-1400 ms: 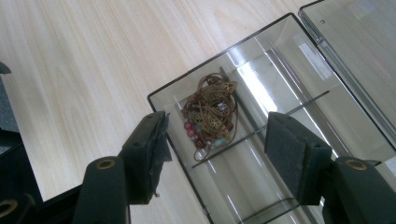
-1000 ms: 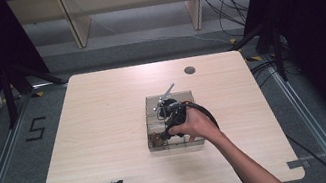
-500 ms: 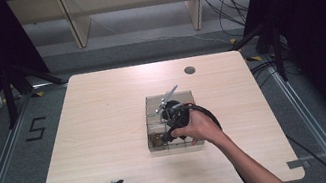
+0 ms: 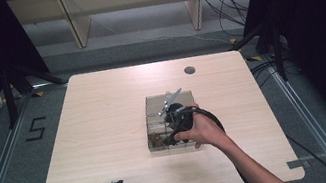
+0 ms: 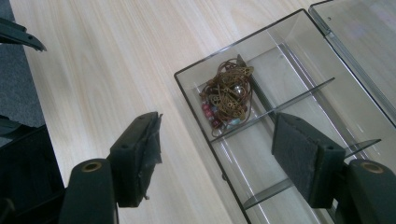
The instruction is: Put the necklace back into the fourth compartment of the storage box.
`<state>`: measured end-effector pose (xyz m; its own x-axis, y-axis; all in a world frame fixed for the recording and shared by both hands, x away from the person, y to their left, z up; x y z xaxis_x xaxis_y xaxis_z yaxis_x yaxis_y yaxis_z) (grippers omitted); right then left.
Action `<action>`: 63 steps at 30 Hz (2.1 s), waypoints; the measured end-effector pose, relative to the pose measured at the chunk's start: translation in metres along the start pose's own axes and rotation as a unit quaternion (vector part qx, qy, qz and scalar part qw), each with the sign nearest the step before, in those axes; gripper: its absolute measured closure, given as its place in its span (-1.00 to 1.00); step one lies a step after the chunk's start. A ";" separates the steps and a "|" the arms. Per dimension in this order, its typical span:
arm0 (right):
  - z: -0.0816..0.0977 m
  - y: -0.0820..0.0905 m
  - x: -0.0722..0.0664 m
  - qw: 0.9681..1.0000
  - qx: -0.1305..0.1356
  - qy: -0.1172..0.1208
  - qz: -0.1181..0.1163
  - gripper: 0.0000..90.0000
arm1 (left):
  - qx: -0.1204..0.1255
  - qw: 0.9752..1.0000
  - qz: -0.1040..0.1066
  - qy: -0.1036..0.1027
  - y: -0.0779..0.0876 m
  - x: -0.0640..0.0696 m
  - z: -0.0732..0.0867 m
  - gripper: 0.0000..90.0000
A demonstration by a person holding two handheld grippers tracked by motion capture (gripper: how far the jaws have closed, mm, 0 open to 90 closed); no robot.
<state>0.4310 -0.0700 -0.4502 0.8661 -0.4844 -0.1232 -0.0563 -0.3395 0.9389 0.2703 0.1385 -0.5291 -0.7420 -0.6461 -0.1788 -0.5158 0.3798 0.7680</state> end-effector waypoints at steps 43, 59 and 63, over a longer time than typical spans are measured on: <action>0.048 0.003 -0.017 0.998 0.068 0.004 0.000 -0.34 | -0.004 1.000 0.001 -0.001 -0.001 0.000 0.001 -0.65; 0.058 0.002 -0.027 0.997 0.076 0.013 0.000 -0.40 | -0.005 1.000 -0.004 -0.003 0.000 -0.001 0.001 -0.65; 0.058 0.002 -0.028 0.996 0.083 0.023 0.004 -0.41 | -0.004 1.000 0.000 -0.002 -0.001 0.000 0.001 -0.65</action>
<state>0.3781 -0.1039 -0.4639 0.8872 -0.4510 -0.0975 -0.1414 -0.4669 0.8729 0.2704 0.1387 -0.5305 -0.7440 -0.6432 -0.1812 -0.5119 0.3742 0.7732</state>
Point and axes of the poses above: each handheld gripper's, and its own axes: y roughly backward along the jaws, z roughly out of its underside, x roughly to its right, the point moved 5 cm from there along -y, roughly forward along the jaws, and after that the axes turned 10 degrees about -x, right-handed, at the moved point
